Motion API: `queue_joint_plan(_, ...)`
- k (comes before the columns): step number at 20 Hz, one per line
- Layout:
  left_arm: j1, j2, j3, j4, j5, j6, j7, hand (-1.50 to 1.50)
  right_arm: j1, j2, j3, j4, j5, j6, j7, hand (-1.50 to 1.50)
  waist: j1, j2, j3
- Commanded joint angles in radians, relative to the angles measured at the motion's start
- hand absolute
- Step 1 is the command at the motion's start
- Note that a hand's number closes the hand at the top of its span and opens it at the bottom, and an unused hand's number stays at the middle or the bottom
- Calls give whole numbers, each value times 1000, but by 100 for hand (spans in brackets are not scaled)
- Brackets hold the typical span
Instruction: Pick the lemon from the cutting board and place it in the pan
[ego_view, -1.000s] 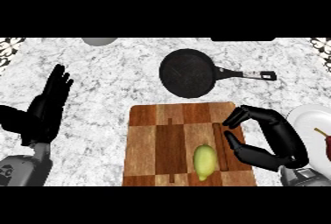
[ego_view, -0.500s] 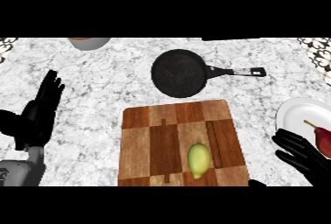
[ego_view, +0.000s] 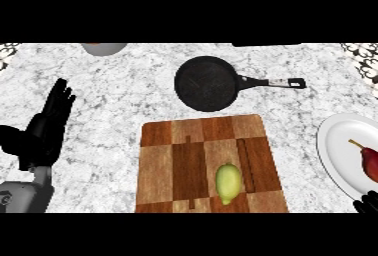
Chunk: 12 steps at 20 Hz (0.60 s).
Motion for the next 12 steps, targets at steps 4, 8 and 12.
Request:
queue_joint_plan(4,-48,-38,-17,39,-22,6,-2,0,87,-29,-4,-268,196,11,191,-150,12,5,-1)
queue_joint_plan(8,-35,-30,-14,29,-18,-17,-5,0,59,-46,54,-297,209,15,263,-150,29,4,-1)
queue_joint_plan(12,-58,-21,7,50,-14,-31,-15,0,1,-80,176,-250,271,38,305,-150,38,6,-1)
